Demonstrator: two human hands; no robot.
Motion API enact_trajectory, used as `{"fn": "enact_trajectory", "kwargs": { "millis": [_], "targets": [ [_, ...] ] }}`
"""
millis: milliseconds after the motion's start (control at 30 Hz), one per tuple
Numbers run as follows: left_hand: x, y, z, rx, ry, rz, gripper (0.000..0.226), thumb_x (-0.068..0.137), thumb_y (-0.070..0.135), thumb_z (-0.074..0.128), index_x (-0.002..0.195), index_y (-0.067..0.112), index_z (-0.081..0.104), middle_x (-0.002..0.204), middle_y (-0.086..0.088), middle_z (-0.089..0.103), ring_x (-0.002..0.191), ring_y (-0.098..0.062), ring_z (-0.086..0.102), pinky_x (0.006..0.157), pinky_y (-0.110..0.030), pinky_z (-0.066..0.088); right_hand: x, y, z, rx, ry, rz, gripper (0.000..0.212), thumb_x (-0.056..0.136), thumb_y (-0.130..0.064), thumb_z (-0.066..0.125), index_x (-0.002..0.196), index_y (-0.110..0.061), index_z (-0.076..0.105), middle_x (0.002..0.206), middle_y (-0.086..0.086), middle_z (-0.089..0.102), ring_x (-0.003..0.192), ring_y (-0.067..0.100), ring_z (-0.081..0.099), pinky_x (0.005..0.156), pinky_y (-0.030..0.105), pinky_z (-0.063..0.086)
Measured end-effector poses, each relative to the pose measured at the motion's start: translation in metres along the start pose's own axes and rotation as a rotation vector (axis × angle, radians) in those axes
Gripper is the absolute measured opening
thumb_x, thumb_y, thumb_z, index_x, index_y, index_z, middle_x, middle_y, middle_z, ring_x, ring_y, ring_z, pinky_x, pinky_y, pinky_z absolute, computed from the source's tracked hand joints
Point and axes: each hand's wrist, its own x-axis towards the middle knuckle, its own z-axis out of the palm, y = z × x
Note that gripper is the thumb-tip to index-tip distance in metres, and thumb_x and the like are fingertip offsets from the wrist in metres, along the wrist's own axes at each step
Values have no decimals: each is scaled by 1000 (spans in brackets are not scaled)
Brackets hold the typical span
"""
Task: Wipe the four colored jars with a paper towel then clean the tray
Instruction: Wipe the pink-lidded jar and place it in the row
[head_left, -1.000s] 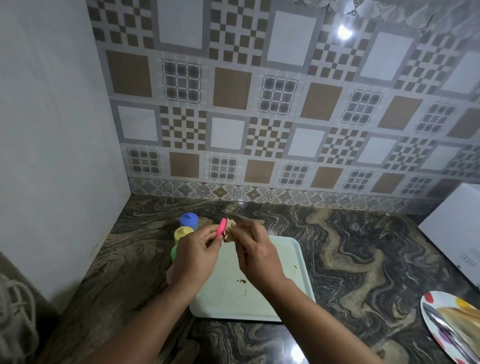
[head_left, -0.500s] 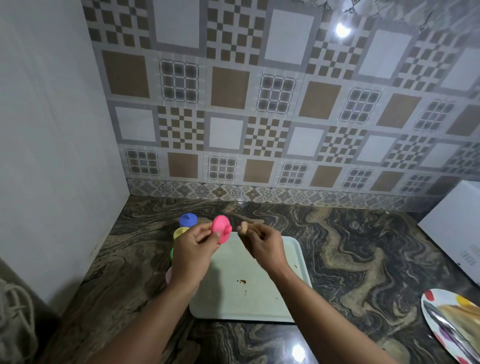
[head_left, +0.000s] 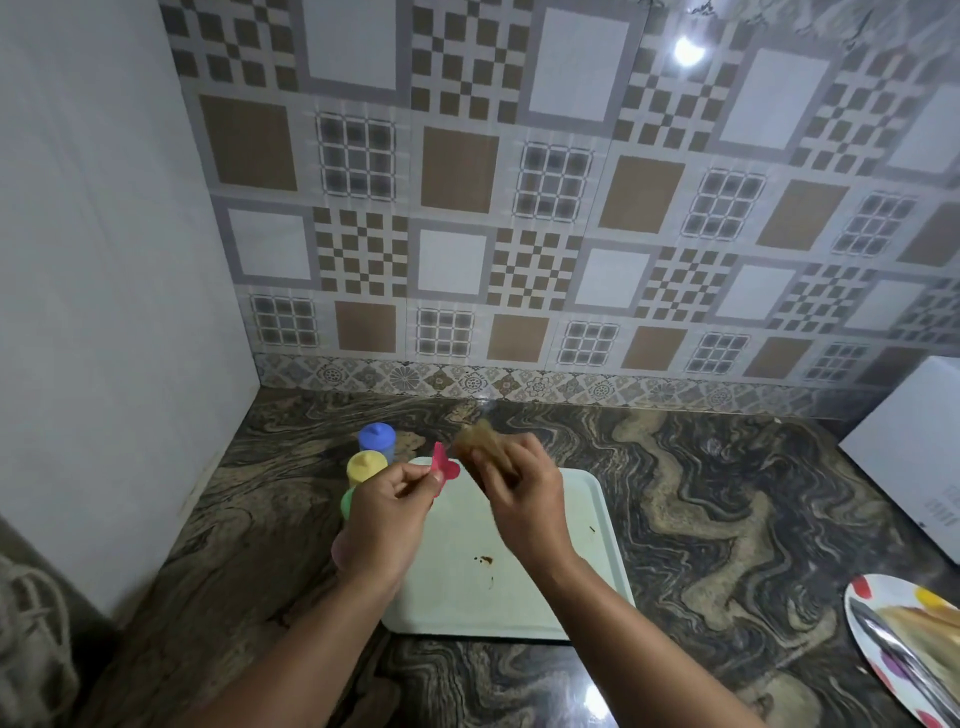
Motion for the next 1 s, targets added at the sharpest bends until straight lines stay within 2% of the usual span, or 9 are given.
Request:
{"fn": "enact_trajectory", "kwargs": {
  "millis": [67,167,300,500,600,700,800,900,1000],
  "targets": [
    [-4,3,5,34,49,71,13,88,13,74,78,21,74,74,1,77,66,-8,67,68,-31,52,-8,-4,6,-142,-66,-186,15,100,-25,70,112,-23,78,93,-4,57,76,12,60,68,24,49],
    [-10,4,8,23,102,101,11,90,10,72,84,19,75,80,4,78,79,-10,74,75,-35,59,-15,-8,12,-232,-96,-247,22,106,-30,61,121,-23,74,94,-3,52,74,17,56,61,36,51],
    [-13,-4,3,39,162,123,12,90,10,72,86,21,76,80,7,78,81,-11,75,75,-35,59,-17,-11,10,-354,-106,-346,21,104,-28,59,120,-20,71,98,1,56,77,23,57,53,35,48],
    [-18,-1,-4,161,233,180,4,90,17,74,87,18,76,73,9,73,62,2,63,55,-10,42,-10,-1,-2,-531,-253,-456,18,98,-29,65,113,-27,75,98,1,57,79,25,57,57,34,47],
    [-11,6,-10,149,224,173,7,91,21,74,84,19,73,73,10,70,61,3,61,53,-14,41,-3,6,-6,-591,-271,-302,26,89,-26,65,109,-39,78,93,-3,55,79,26,63,55,33,51],
    [-6,10,-11,179,206,140,7,90,20,74,83,18,73,74,10,71,62,4,62,53,-13,42,3,5,-10,-490,-195,-225,36,87,-16,71,115,-37,77,96,-3,54,81,25,62,57,32,50],
    [-8,5,-6,250,160,151,7,89,15,73,83,20,74,72,10,72,62,1,63,53,-19,43,2,-11,-3,-447,-188,-348,30,90,-16,71,116,-30,76,97,1,53,81,26,56,59,34,47],
    [-11,6,-3,237,149,177,8,90,12,72,84,18,74,72,12,72,68,2,66,53,-11,43,-5,-9,3,-483,-178,-469,17,98,-22,66,112,-25,75,96,3,53,79,26,53,61,40,46],
    [-7,4,-6,177,168,172,13,91,15,73,80,22,71,71,9,72,67,2,67,63,-14,51,-18,4,3,-623,-311,-588,23,102,-38,54,107,-33,76,94,-1,54,81,26,55,62,37,44]
  ]
}}
